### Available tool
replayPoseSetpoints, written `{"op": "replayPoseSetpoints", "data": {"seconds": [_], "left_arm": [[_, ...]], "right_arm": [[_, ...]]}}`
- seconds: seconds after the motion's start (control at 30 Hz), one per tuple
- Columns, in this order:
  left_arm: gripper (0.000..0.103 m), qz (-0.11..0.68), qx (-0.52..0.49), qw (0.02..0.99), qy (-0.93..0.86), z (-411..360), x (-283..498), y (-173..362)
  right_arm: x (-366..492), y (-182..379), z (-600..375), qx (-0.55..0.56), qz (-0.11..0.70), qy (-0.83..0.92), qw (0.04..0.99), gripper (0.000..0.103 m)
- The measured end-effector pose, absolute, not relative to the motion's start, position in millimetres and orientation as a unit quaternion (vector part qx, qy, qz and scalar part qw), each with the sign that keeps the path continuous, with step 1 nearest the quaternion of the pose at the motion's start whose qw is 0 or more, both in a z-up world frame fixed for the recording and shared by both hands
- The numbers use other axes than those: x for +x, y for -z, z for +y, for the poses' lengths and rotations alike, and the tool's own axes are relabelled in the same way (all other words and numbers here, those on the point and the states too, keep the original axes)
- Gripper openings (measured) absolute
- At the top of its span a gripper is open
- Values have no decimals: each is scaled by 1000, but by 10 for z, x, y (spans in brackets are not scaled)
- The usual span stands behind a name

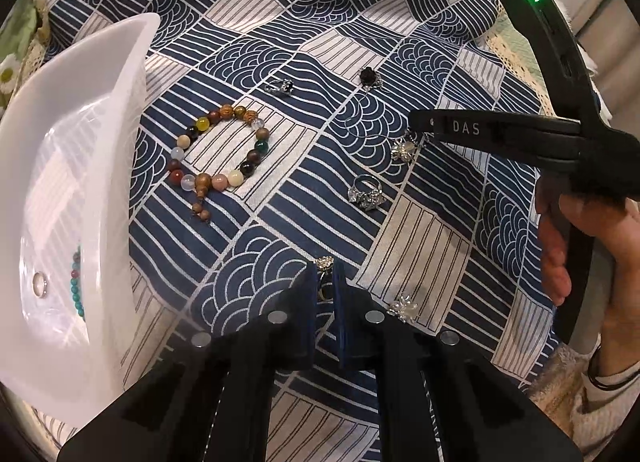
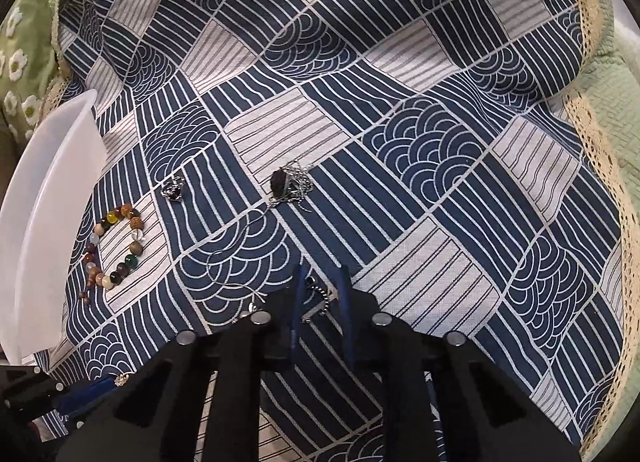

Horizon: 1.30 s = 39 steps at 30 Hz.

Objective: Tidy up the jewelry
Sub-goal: 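Grasp the gold ring with the left tool while the right tool grasps a silver pendant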

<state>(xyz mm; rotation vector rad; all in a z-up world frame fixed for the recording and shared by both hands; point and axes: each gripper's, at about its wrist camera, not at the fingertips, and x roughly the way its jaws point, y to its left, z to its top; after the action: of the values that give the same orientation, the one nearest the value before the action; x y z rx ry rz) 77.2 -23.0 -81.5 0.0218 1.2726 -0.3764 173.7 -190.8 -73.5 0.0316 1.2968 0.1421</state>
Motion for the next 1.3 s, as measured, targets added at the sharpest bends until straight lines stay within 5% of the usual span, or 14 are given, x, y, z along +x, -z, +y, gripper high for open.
{"op": "replayPoseSetpoints", "data": {"seconds": [1.0, 1.07, 1.1, 1.3], "left_arm": [[7, 597, 14, 780, 186, -252, 747, 842], [7, 597, 15, 780, 187, -254, 742, 842], [7, 597, 14, 780, 186, -254, 739, 843], [7, 599, 14, 779, 186, -254, 733, 854]], "right_arm": [[1732, 659, -1950, 57, 607, -77, 789, 11], [1727, 653, -1926, 53, 607, -77, 789, 31], [1724, 641, -1912, 48, 604, -74, 792, 49], [1745, 651, -1894, 34, 601, -70, 796, 51]]}}
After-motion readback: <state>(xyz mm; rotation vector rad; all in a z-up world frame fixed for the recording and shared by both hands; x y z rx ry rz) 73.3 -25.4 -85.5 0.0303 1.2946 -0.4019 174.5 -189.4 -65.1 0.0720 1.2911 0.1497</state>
